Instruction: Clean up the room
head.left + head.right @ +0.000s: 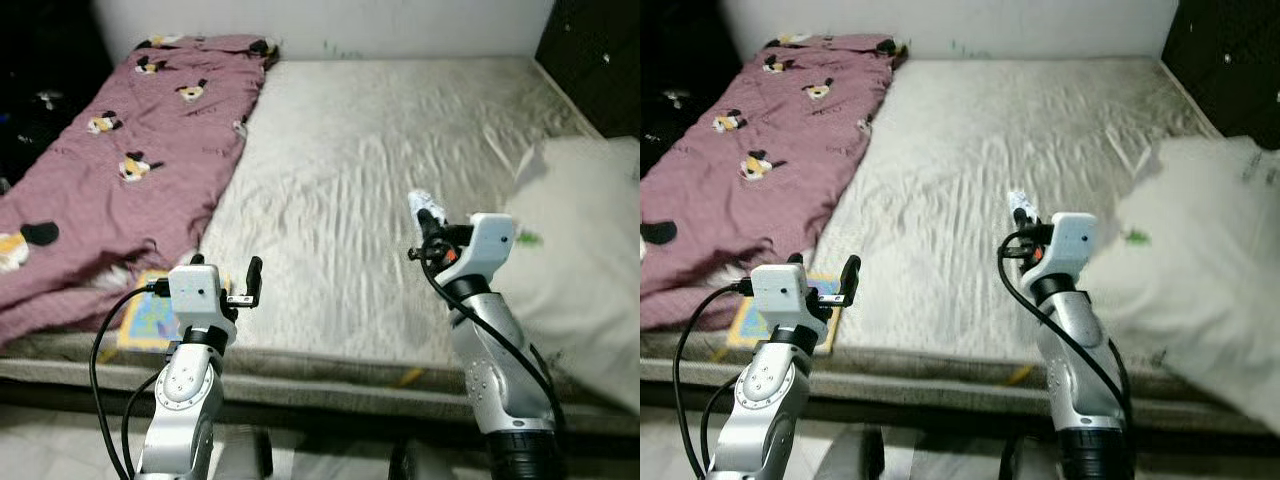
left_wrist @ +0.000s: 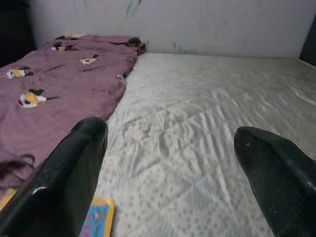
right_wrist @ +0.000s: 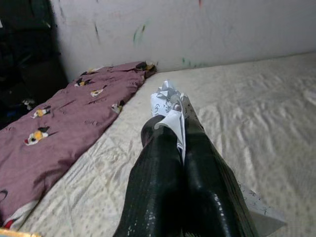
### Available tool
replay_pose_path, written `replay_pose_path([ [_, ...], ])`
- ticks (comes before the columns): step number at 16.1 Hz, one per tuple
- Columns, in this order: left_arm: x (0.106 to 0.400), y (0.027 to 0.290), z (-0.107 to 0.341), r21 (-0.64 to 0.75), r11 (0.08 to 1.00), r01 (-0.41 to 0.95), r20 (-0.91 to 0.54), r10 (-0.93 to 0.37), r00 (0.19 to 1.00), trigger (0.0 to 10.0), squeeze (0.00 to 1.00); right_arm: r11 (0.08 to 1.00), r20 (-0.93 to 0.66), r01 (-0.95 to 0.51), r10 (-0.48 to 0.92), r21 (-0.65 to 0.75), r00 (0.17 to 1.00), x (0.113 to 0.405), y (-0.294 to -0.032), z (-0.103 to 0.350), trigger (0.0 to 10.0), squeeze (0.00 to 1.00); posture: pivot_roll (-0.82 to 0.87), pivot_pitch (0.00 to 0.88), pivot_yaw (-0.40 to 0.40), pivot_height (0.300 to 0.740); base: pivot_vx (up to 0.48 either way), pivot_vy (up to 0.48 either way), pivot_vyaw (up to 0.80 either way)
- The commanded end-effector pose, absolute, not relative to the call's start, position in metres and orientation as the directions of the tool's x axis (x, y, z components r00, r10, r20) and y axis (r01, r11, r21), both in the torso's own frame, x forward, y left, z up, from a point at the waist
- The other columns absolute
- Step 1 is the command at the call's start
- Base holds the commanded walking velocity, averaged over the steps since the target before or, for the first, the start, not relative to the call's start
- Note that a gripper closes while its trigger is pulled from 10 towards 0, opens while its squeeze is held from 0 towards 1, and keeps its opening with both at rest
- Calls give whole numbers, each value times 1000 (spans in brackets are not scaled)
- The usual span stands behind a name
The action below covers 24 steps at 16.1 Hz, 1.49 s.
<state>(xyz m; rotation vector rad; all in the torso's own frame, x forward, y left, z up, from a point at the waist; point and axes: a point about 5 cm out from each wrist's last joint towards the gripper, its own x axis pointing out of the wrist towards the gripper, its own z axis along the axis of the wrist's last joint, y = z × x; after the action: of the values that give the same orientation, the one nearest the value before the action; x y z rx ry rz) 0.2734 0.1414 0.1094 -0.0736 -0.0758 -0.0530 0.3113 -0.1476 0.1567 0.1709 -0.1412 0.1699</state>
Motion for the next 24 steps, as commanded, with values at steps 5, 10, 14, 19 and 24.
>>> replay_pose_path([
  [5, 274, 141, 108, -62, 996, 57, 77, -53, 996, 10000, 0, 979, 131, -152, 134, 139, 982, 312, -148, 156, 10000, 0, 18, 0, 46, 729, 0, 0, 0],
  [10, 275, 141, 108, -62, 996, 61, 77, -56, 995, 10000, 0, 981, 156, -150, 130, 124, 979, 313, -149, 160, 10000, 0, 23, 0, 45, 740, 0, 0, 0],
  [14, 275, 139, 107, -63, 996, 62, 74, -57, 996, 10000, 0, 983, 142, -139, 121, 120, 982, 314, -151, 157, 10000, 0, 23, 0, 45, 740, 0, 0, 0],
  [19, 273, 142, 103, -51, 998, 48, 35, -46, 998, 10000, 0, 988, 79, -101, 92, 116, 993, 311, -154, 143, 10000, 0, 25, 0, 48, 740, 0, 0, 0],
  [24, 276, 141, 104, -80, 995, 58, 34, -56, 998, 10000, 0, 987, 62, -112, 105, 117, 993, 310, -150, 139, 10000, 0, 25, 0, 48, 740, 0, 58, -566],
])
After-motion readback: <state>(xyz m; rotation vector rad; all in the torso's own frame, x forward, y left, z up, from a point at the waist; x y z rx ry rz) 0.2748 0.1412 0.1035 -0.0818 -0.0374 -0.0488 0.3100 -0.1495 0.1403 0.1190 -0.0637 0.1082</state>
